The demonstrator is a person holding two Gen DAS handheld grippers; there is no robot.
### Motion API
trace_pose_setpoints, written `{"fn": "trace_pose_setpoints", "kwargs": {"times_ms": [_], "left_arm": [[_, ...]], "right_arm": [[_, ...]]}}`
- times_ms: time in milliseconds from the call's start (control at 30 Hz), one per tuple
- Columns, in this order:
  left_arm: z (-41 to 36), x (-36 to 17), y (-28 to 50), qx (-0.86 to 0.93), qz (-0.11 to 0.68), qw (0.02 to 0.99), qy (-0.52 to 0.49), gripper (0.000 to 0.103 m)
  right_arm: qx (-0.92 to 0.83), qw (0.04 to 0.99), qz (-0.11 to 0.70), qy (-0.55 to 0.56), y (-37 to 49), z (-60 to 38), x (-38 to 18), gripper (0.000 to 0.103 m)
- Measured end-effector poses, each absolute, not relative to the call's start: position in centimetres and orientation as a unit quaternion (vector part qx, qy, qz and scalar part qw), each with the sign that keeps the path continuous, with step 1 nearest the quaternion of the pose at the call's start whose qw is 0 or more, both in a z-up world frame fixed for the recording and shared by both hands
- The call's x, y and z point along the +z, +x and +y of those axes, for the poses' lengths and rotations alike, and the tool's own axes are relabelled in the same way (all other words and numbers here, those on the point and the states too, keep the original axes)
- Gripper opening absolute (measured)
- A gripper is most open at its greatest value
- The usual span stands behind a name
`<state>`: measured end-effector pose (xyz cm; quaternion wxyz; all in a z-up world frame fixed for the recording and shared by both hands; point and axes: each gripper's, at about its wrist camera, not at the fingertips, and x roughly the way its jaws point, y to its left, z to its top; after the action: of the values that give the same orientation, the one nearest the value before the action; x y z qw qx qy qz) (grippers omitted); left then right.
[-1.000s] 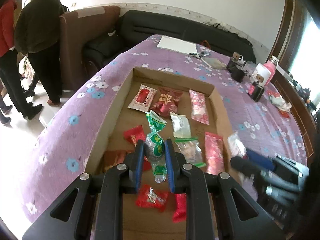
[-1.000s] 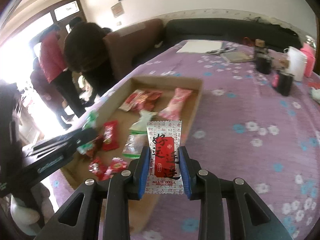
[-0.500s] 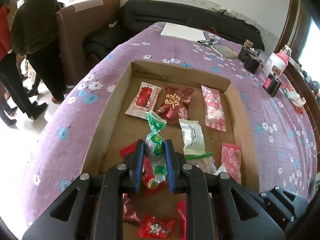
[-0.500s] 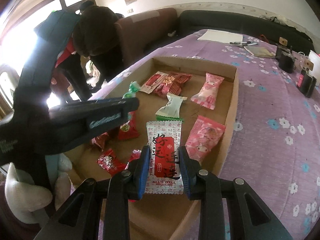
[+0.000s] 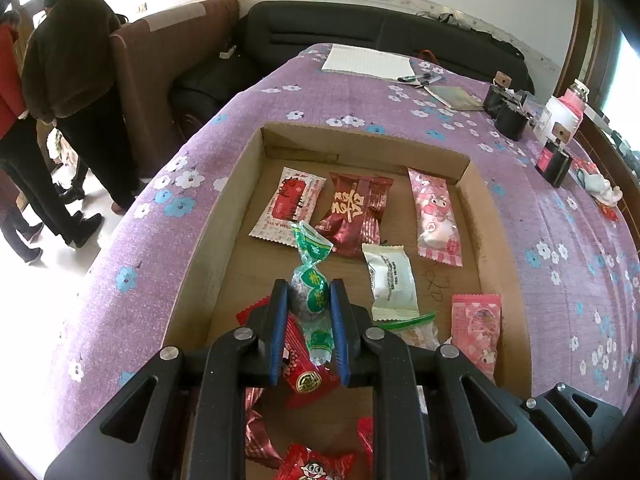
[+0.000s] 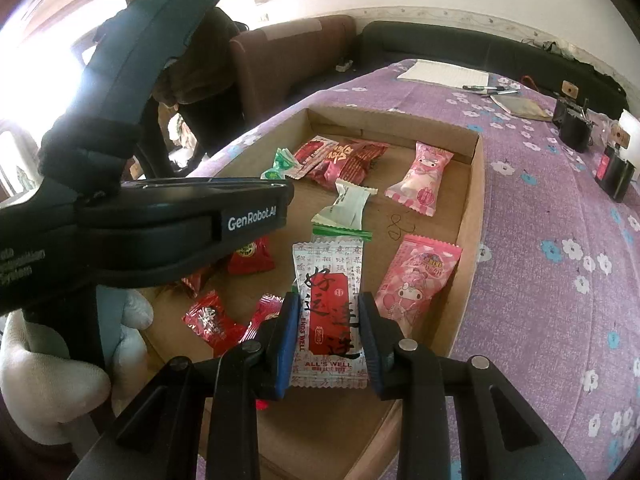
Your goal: Organize snacks
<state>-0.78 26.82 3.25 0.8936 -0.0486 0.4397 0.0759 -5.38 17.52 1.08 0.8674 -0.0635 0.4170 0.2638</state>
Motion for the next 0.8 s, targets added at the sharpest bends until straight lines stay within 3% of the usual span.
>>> {"fn": "trace_pose_setpoints", "kwargs": {"times_ms": [500,633,800], "left_arm": [[27.0,3.8,-1.2,0.075,0.429,0.898,-0.062,0.02],[27.2,5.1,-2.3,0.077,0.409,0.907,-0.072,0.051],[26.7,7.1,-4.3,0.082,0.378,0.92,-0.067,0.052]], "right_arm": [[0.261,0.876,0.399,-0.073,-6.1,17.6,1.4,0.035],[0.265,0.879,0.391,-0.065,-6.3,17.2,1.9,0.044],[0.266,0.881,0.387,-0.057,-6.5,16.6,2.4,0.044]]}}
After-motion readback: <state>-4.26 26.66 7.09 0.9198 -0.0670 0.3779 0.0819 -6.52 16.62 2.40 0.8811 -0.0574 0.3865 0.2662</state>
